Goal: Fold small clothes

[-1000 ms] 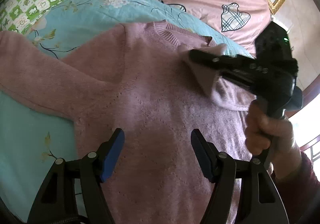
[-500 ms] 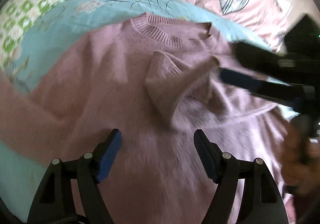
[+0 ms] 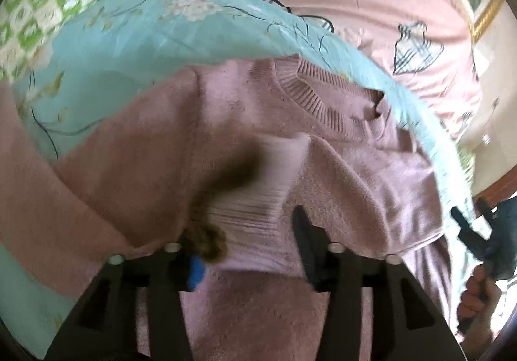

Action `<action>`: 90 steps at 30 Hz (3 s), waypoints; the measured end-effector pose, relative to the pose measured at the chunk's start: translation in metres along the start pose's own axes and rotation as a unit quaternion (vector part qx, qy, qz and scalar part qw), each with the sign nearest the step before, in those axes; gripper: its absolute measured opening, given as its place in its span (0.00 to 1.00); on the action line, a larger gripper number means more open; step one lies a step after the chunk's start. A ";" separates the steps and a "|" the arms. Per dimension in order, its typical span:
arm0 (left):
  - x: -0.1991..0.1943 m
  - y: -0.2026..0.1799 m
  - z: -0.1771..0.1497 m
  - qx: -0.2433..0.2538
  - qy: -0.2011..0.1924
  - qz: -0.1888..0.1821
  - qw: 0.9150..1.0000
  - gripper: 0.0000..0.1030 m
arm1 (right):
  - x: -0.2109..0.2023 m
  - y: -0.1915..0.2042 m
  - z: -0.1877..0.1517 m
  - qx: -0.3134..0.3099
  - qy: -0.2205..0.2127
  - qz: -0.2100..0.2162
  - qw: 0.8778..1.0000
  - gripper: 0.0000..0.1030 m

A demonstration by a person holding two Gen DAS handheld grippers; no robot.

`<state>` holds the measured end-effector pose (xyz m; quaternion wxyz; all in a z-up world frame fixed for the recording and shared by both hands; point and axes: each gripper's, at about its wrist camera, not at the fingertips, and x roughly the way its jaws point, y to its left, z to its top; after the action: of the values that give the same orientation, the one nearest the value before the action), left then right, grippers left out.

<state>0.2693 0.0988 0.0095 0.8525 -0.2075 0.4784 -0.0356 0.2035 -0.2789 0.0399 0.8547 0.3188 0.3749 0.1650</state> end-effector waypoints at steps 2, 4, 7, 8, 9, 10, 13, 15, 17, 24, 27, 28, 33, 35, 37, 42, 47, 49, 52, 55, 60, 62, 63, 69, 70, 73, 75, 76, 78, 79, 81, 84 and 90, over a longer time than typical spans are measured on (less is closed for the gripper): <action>0.001 -0.005 0.001 0.007 0.001 0.001 1.000 0.56 | -0.009 -0.009 0.005 0.000 -0.010 -0.013 1.000 0.65; 0.007 -0.016 0.004 0.025 0.001 0.013 1.000 0.58 | -0.014 -0.017 0.012 0.005 -0.018 -0.027 0.999 0.65; 0.018 -0.025 0.004 0.047 0.005 0.027 0.999 0.33 | -0.016 -0.028 0.022 0.006 -0.023 -0.065 0.998 0.65; 0.019 -0.027 0.001 0.054 0.011 0.031 0.998 0.06 | -0.015 -0.031 0.025 0.005 -0.024 -0.078 0.997 0.65; 0.015 -0.027 -0.001 0.051 0.005 0.030 0.998 0.05 | -0.015 -0.035 0.029 0.006 -0.024 -0.093 0.995 0.65; 0.005 -0.025 -0.004 0.046 -0.015 0.025 0.999 0.05 | -0.014 -0.039 0.031 0.007 -0.023 -0.100 0.995 0.65; -0.015 -0.014 -0.014 0.029 -0.040 0.002 0.999 0.05 | -0.007 -0.048 0.040 -0.001 -0.014 -0.124 0.992 0.65; -0.014 -0.011 -0.019 0.027 -0.030 -0.008 0.999 0.05 | 0.008 -0.055 0.047 -0.003 0.002 -0.152 0.988 0.65; -0.009 -0.012 -0.024 0.033 -0.020 -0.005 0.999 0.05 | 0.025 -0.062 0.052 -0.001 0.020 -0.159 0.987 0.65; -0.009 -0.040 -0.023 0.052 -0.028 -0.034 0.998 0.05 | 0.040 -0.062 0.079 -0.049 0.044 -0.196 0.978 0.08; -0.006 -0.059 -0.020 0.073 -0.036 -0.041 0.996 0.05 | 0.020 -0.064 0.095 -0.058 0.027 -0.205 0.977 0.07; 0.000 -0.062 -0.020 0.079 -0.031 -0.034 0.996 0.05 | 0.020 -0.065 0.097 -0.066 0.030 -0.214 0.974 0.07; 0.025 -0.038 -0.026 0.060 0.004 -0.018 0.998 0.07 | 0.036 -0.078 0.086 -0.083 0.057 -0.243 0.965 0.07; 0.018 -0.033 -0.026 0.056 0.006 -0.020 0.998 0.14 | 0.041 -0.084 0.078 -0.081 0.062 -0.247 0.963 0.08; 0.009 -0.029 -0.029 0.065 0.000 -0.003 0.998 0.18 | 0.036 -0.083 0.074 -0.077 0.052 -0.249 0.964 0.13; -0.027 -0.008 -0.042 0.048 -0.015 0.017 0.999 0.25 | 0.006 -0.055 0.057 -0.070 0.014 -0.228 0.971 0.31; -0.072 0.036 -0.053 -0.017 -0.042 0.018 0.999 0.43 | -0.010 -0.016 0.013 -0.086 0.021 -0.148 0.985 0.52; -0.091 0.062 -0.055 -0.046 -0.057 0.028 0.997 0.44 | -0.007 0.000 -0.011 -0.089 0.042 -0.117 0.988 0.52; -0.115 0.104 -0.052 -0.090 -0.075 0.053 0.992 0.48 | -0.001 0.018 -0.040 -0.098 0.065 -0.088 0.989 0.52; -0.133 0.154 -0.053 -0.156 -0.085 0.069 0.982 0.49 | 0.006 0.032 -0.065 -0.103 0.087 -0.072 0.988 0.52; -0.138 0.231 -0.045 -0.248 -0.094 0.069 0.962 0.50 | 0.018 0.042 -0.089 -0.098 0.112 -0.060 0.987 0.52; -0.136 0.255 -0.039 -0.273 -0.102 0.070 0.954 0.50 | 0.024 0.044 -0.094 -0.097 0.120 -0.062 0.986 0.52; -0.136 0.262 -0.036 -0.279 -0.107 0.066 0.952 0.50 | 0.026 0.046 -0.097 -0.097 0.126 -0.062 0.985 0.52; -0.128 0.279 -0.007 -0.280 -0.119 0.086 0.949 0.52 | 0.029 0.046 -0.104 -0.090 0.137 -0.061 0.985 0.52; -0.125 0.279 -0.001 -0.277 -0.123 0.094 0.948 0.52 | 0.030 0.046 -0.104 -0.089 0.138 -0.062 0.985 0.52; -0.121 0.285 0.014 -0.277 -0.137 0.113 0.944 0.48 | 0.030 0.049 -0.105 -0.086 0.139 -0.062 0.985 0.52; -0.116 0.291 0.022 -0.281 -0.140 0.128 0.941 0.18 | 0.030 0.052 -0.105 -0.088 0.139 -0.059 0.985 0.52; -0.115 0.292 0.024 -0.277 -0.137 0.132 0.942 0.10 | 0.029 0.053 -0.105 -0.090 0.138 -0.059 0.985 0.52; -0.119 0.286 0.024 -0.268 -0.140 0.134 0.944 0.07 | 0.025 0.056 -0.104 -0.096 0.134 -0.057 0.985 0.52; -0.125 0.278 0.024 -0.257 -0.149 0.135 0.945 0.07 | 0.023 0.057 -0.104 -0.098 0.131 -0.057 0.985 0.52; -0.140 0.253 0.024 -0.227 -0.172 0.131 0.950 0.06 | 0.016 0.057 -0.102 -0.101 0.123 -0.056 0.986 0.52; -0.164 0.196 0.024 -0.167 -0.201 0.113 0.959 0.06 | 0.009 0.053 -0.100 -0.092 0.113 -0.053 0.988 0.52; -0.168 0.069 0.029 -0.044 -0.215 0.049 0.974 0.05 | -0.012 0.047 -0.096 -0.077 0.088 -0.049 0.992 0.52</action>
<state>0.1930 0.2143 0.1306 0.9260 -0.2245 0.2948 0.0727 0.1223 -0.2101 0.0280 0.8478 0.2170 0.4499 0.1784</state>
